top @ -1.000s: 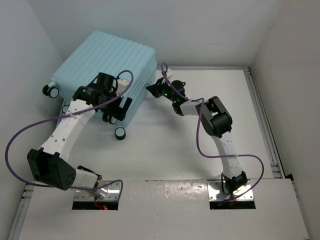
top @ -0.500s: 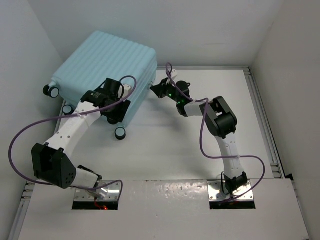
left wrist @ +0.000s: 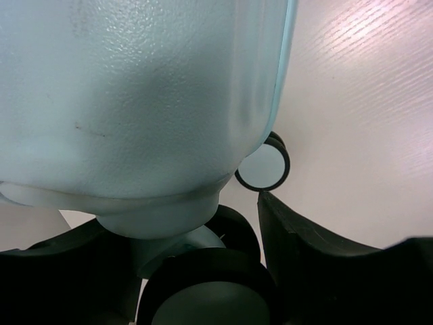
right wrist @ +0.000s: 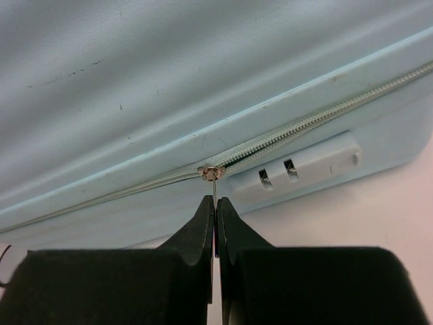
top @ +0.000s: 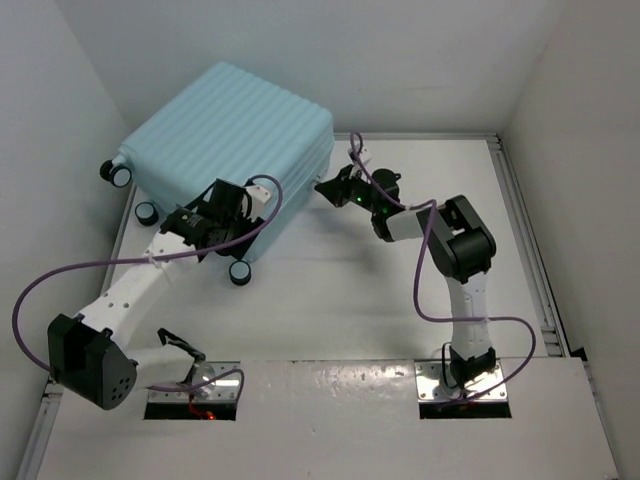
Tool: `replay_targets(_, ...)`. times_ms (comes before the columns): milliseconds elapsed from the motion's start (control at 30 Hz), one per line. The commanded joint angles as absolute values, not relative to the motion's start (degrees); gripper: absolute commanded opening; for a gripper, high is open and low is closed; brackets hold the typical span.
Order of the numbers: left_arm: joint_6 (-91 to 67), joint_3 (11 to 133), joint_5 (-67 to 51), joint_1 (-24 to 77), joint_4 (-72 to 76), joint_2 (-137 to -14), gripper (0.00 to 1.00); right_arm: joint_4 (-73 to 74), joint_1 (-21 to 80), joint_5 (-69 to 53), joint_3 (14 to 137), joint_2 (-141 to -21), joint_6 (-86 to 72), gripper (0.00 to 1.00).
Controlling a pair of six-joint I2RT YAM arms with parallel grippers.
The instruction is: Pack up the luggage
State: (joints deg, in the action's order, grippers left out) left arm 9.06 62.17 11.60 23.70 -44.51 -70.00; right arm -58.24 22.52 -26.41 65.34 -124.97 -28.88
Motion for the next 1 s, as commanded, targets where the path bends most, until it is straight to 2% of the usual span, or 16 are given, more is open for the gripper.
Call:
replay_targets(0,15.2,59.8,9.8,24.6,-44.6,-68.6,0.0,-64.1,16.6,-27.3,59.7,-117.2,-27.3,0.0)
replay_targets(167,20.0,58.0,9.8,23.1,-41.8,-66.4,0.0,-65.1,14.2,-32.0,47.8,-109.4,-27.5,0.0)
replay_targets(300,26.2,56.1,7.6,20.0,-40.4,-64.9,0.0,-65.7,14.5,-35.8,34.8,-97.0,-27.9,0.0)
replay_targets(467,31.3,52.9,4.7,17.1,-37.7,-62.1,0.0,-61.5,18.4,-28.4,21.9,-84.7,-23.8,0.0)
replay_targets(733,30.7,51.2,5.4,12.1,-33.8,-65.5,0.0,-50.1,18.4,-9.4,16.9,-73.2,-15.3,0.0)
replay_targets(967,29.0,51.8,6.1,6.4,-29.4,-71.5,0.0,-41.1,11.5,-8.7,13.5,-63.6,-14.7,0.0)
